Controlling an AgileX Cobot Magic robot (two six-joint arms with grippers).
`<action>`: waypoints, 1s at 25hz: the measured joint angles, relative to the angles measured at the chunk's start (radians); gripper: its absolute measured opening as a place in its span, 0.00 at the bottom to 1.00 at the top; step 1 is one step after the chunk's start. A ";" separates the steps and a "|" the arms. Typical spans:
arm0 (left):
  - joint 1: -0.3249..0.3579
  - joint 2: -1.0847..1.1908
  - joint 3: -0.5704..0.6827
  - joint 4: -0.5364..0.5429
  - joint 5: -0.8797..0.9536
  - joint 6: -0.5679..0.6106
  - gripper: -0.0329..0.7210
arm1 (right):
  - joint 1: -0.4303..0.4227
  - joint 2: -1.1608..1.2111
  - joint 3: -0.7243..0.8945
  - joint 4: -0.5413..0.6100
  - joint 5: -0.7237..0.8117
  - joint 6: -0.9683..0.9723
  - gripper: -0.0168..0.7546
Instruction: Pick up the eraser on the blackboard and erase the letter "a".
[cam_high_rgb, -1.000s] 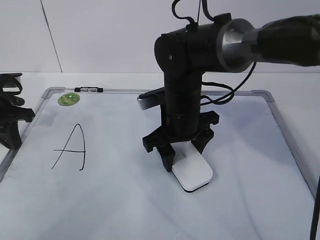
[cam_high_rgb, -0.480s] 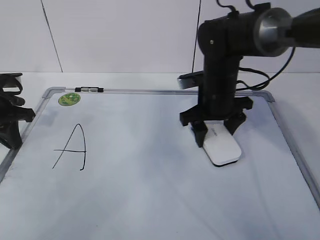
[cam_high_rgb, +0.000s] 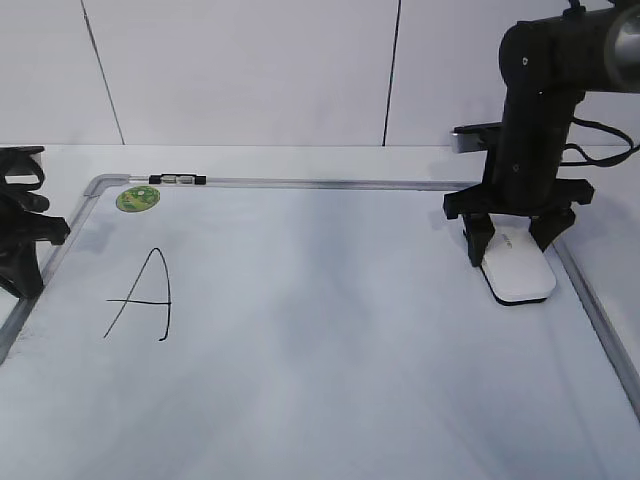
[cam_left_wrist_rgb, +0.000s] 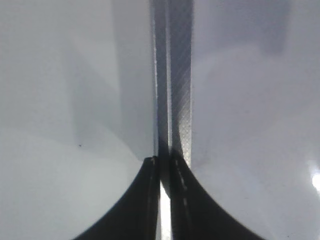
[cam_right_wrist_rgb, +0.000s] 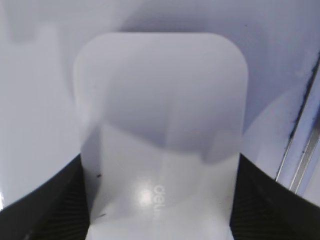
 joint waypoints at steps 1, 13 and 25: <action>0.000 0.000 0.000 0.000 0.002 0.000 0.07 | 0.005 0.000 0.000 0.011 0.000 -0.004 0.72; 0.000 0.000 -0.002 0.000 0.023 0.000 0.07 | 0.325 0.002 0.000 0.101 -0.002 -0.038 0.72; 0.000 0.000 -0.002 0.002 0.032 0.000 0.07 | 0.454 0.004 0.000 0.150 -0.002 -0.067 0.72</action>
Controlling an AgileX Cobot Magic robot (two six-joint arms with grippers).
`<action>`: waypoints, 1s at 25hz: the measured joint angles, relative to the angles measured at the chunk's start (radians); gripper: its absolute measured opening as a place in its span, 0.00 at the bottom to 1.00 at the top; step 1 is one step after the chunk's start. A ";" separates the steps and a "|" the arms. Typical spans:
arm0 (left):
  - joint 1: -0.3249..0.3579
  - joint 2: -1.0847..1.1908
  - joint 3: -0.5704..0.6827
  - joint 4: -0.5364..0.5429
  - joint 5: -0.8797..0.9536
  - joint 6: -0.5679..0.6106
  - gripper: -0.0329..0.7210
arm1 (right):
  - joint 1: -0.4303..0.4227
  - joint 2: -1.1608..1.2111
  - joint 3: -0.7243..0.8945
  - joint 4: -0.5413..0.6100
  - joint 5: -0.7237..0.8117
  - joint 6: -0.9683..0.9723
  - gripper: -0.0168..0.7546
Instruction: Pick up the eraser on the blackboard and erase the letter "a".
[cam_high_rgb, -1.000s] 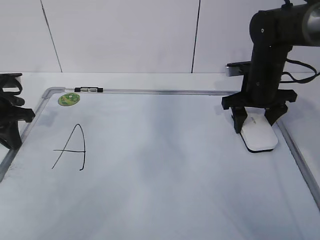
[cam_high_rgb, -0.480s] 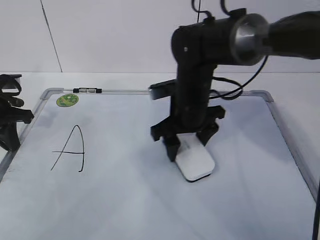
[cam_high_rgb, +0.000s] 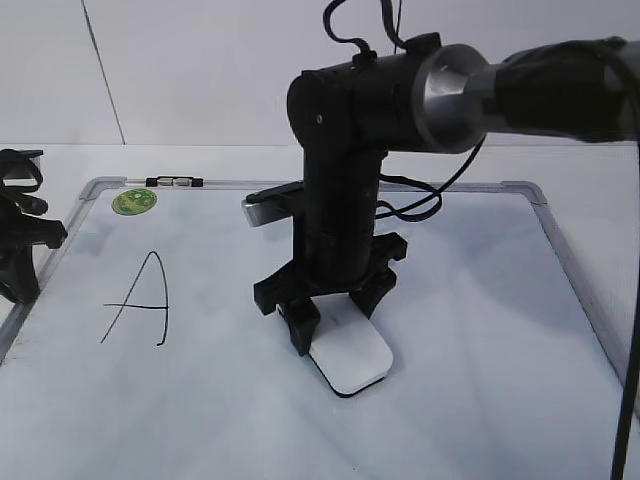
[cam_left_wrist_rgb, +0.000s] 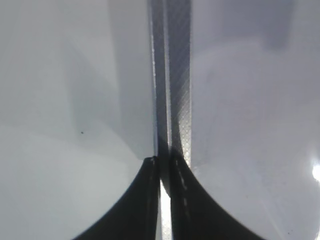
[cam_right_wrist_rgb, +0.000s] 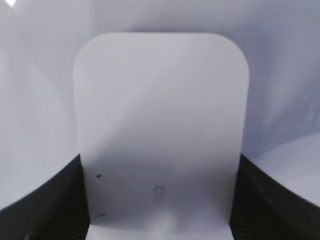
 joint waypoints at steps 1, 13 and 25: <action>0.000 0.000 0.000 0.000 0.000 0.000 0.07 | -0.012 0.000 0.000 0.007 0.000 0.000 0.72; 0.000 0.000 0.000 0.000 0.005 0.000 0.07 | -0.314 0.000 0.000 -0.015 0.000 0.000 0.72; 0.000 0.000 0.000 -0.002 0.021 -0.002 0.07 | -0.367 -0.025 0.011 -0.001 -0.002 -0.008 0.72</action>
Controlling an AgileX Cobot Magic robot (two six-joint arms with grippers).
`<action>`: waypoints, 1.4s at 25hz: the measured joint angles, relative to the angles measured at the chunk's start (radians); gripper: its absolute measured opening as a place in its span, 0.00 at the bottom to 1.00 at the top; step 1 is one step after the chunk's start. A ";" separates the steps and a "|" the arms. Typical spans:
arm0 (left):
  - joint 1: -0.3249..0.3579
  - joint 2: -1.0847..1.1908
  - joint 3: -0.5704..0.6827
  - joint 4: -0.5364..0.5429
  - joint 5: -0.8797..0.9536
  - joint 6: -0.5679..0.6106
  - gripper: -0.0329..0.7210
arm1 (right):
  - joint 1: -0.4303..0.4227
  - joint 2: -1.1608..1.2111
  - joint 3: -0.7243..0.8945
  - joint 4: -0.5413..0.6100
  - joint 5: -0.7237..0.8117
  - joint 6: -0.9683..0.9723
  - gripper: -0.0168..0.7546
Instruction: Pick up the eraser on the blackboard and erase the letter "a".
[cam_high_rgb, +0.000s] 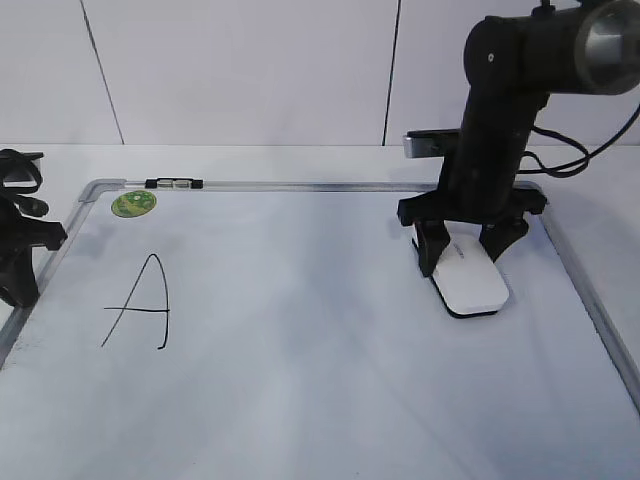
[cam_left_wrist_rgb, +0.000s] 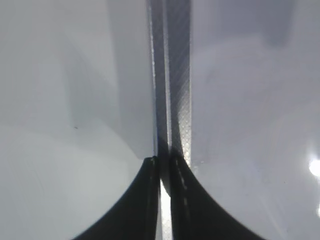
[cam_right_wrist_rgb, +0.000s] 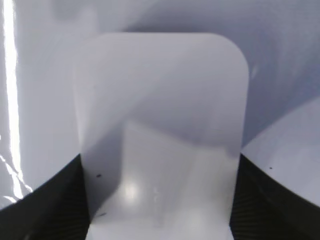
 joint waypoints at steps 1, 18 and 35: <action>0.000 0.000 0.000 0.000 0.001 0.000 0.07 | 0.000 -0.017 0.004 -0.002 0.000 0.000 0.72; 0.000 0.000 0.000 0.000 0.006 -0.002 0.07 | -0.171 -0.343 0.402 -0.004 -0.115 0.009 0.72; 0.000 0.000 0.000 -0.004 0.008 -0.002 0.07 | -0.237 -0.293 0.408 -0.011 -0.222 -0.045 0.72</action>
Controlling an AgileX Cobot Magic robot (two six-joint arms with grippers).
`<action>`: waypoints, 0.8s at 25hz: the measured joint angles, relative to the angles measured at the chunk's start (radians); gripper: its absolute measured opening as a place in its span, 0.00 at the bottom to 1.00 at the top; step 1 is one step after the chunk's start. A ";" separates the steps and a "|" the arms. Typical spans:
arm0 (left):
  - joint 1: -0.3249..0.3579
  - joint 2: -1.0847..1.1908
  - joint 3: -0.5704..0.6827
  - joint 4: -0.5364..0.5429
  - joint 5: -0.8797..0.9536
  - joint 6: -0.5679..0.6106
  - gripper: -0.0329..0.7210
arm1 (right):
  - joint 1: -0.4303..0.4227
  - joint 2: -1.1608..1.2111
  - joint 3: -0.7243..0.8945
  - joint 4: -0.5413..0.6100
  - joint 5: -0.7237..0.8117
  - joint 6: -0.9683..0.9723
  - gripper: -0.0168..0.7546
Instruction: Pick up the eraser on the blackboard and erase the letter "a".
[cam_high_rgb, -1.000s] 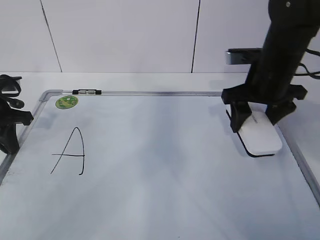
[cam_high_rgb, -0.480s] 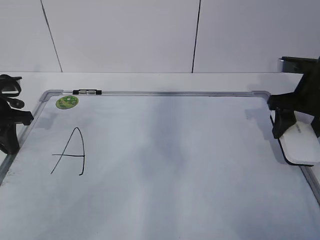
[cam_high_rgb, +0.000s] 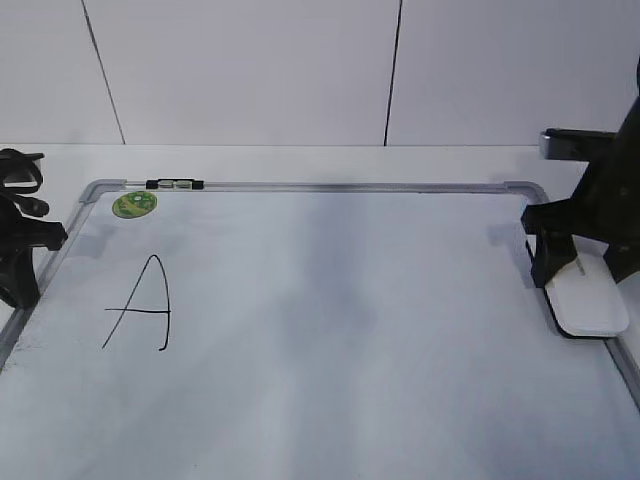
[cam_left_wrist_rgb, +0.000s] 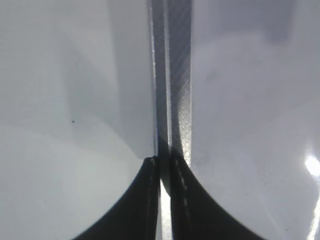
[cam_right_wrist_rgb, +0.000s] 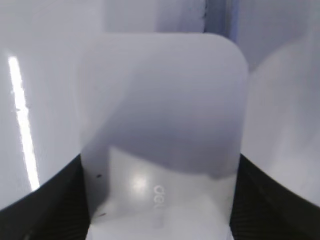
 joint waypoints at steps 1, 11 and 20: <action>0.000 0.000 0.000 0.000 0.000 0.000 0.07 | 0.000 0.010 0.000 0.002 0.000 0.000 0.72; 0.000 0.000 0.000 0.000 0.000 0.000 0.07 | 0.000 0.063 0.000 0.023 0.029 -0.040 0.72; 0.000 0.000 0.000 0.000 0.000 0.000 0.07 | 0.000 0.063 0.000 0.025 0.032 -0.044 0.72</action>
